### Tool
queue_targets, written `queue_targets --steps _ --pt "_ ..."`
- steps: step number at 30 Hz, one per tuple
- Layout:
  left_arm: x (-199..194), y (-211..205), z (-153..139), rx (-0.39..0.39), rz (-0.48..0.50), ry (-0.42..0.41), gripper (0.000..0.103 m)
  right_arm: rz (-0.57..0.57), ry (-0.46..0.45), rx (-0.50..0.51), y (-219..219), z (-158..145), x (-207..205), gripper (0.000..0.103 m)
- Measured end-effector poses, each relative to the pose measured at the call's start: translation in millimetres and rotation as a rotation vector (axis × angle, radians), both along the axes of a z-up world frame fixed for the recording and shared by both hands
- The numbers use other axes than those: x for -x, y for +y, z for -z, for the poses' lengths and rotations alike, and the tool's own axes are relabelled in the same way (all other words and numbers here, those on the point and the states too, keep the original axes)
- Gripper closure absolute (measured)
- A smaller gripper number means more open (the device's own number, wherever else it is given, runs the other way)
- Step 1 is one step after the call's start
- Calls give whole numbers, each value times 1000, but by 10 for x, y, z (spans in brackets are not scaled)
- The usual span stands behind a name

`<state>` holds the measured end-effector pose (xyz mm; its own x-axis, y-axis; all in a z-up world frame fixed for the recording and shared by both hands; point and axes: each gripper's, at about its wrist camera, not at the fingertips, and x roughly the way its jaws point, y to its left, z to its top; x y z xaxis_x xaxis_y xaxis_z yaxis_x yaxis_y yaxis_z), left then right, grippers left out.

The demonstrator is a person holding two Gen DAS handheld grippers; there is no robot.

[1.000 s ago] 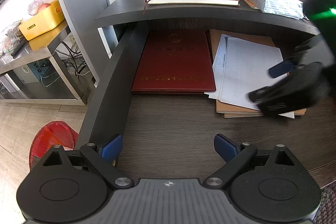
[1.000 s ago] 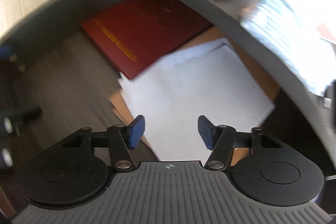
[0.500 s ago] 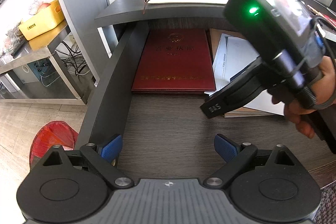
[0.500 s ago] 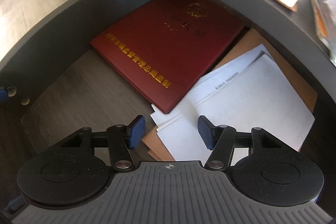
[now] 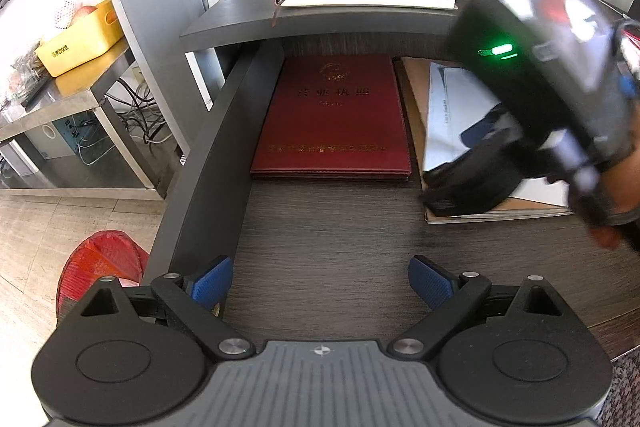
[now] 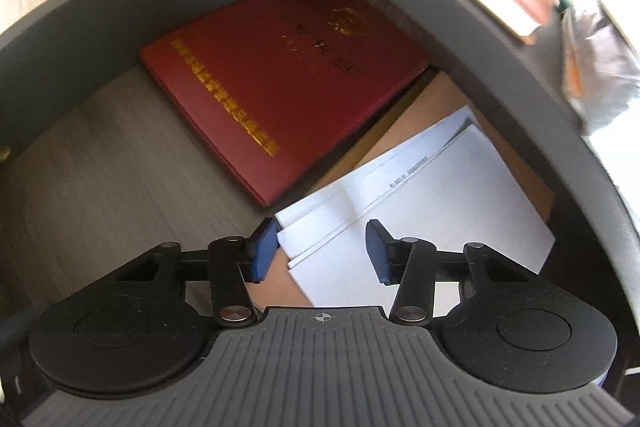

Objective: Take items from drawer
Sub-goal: 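Lower the open right tool onto the white paper stack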

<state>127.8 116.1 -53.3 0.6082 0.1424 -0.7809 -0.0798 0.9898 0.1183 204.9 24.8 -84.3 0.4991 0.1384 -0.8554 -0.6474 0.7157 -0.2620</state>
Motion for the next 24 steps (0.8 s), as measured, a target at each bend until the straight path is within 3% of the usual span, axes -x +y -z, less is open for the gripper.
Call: queue_targets --steps 6,9,12,15,19,24 --pt "3 1 6 -1 0 -2 7 -13 6 17 -302 -132 10 58" --pt "4 -1 12 -3 -2 -2 7 -6 52 5 -484 -166 -37 58" --pt "4 1 11 -3 -2 -1 7 -29 64 -19 -632 -232 -10 55" --pt "2 2 13 -4 -2 0 7 45 95 -49 -820 -290 -38 39" --pt "3 0 16 -5 -2 0 7 176 98 -78 -1187 -297 -95 39" --pt "6 -5 20 -7 -3 0 6 127 101 -54 -1349 -195 -75 38"
